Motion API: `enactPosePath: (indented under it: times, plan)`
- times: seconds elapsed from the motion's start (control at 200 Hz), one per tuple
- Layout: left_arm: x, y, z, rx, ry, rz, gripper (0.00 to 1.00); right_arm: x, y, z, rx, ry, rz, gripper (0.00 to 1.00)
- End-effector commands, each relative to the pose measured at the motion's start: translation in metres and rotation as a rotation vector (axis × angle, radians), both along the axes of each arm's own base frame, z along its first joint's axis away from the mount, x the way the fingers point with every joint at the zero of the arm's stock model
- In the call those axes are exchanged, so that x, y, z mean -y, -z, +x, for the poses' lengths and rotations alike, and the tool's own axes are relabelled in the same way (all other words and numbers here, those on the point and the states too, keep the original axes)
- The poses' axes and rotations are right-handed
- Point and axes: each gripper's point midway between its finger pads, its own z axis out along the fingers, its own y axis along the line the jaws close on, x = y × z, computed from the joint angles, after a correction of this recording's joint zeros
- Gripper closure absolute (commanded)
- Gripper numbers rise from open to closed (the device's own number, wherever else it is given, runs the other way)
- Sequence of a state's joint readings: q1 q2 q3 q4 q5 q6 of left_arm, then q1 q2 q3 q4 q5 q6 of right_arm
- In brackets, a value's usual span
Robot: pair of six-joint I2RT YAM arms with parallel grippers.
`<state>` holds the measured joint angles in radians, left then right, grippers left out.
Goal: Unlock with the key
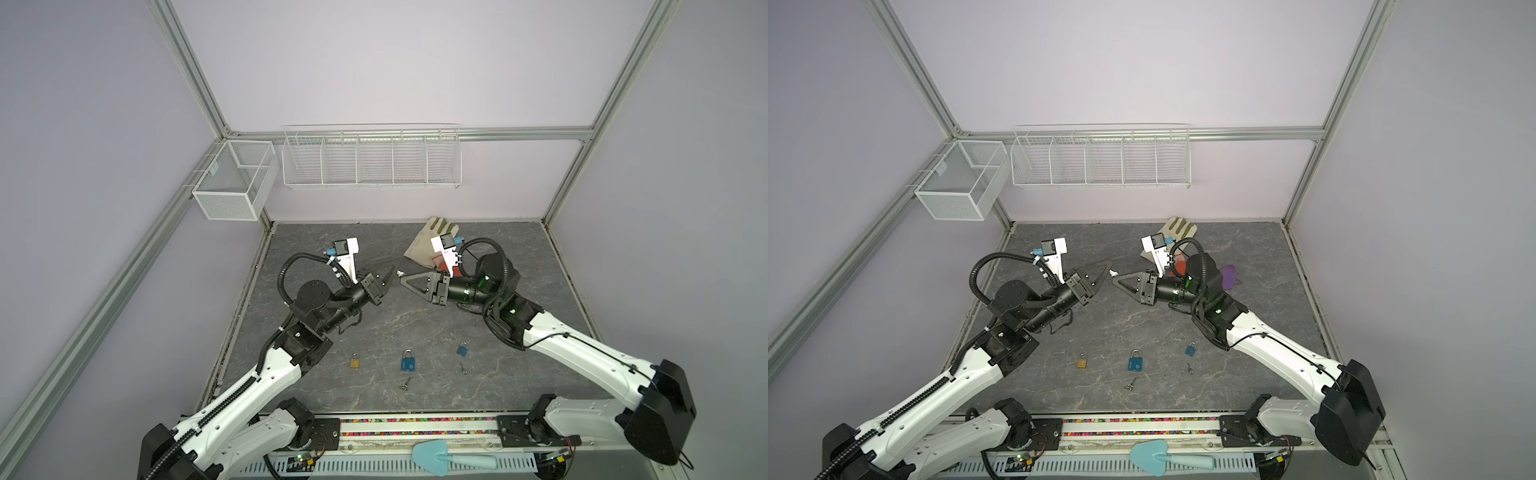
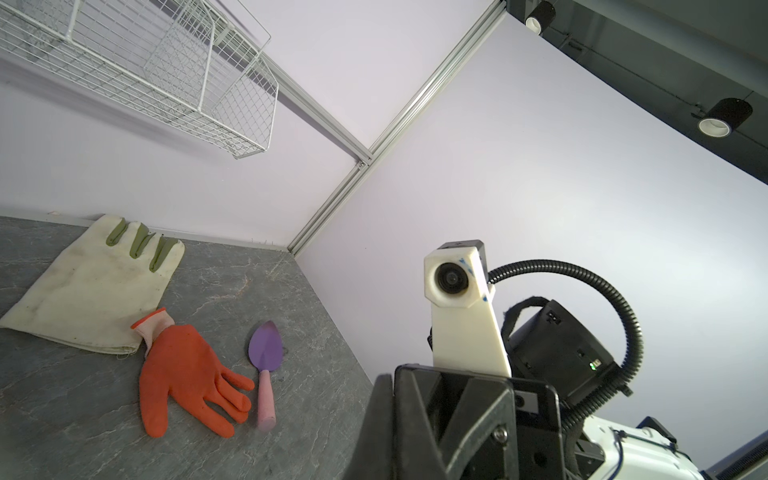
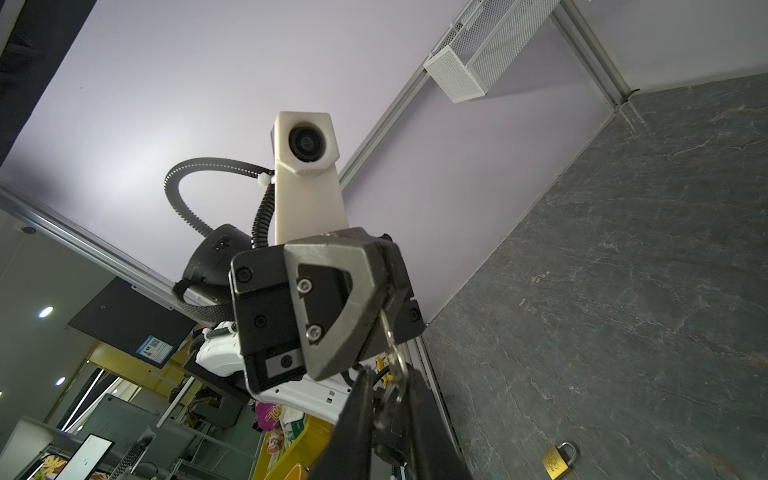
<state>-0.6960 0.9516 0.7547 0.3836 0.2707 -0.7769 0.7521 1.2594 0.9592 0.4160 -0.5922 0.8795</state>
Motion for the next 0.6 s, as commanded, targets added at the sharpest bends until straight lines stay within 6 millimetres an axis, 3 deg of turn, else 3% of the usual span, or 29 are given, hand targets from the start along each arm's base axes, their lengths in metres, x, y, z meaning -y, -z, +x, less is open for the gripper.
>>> enactPosePath:
  times: [0.0,0.595]
  plan:
    - [-0.0001,-0.0117,-0.0047,0.015,0.018,-0.015,1.00,-0.0003,-0.0166,-0.0005,0.042,-0.014,0.040,0.82]
    - [-0.0018,-0.0107,-0.0070,0.013,0.020,-0.020,1.00,-0.0014,-0.0156,0.0011,0.036,-0.012,0.038,0.87]
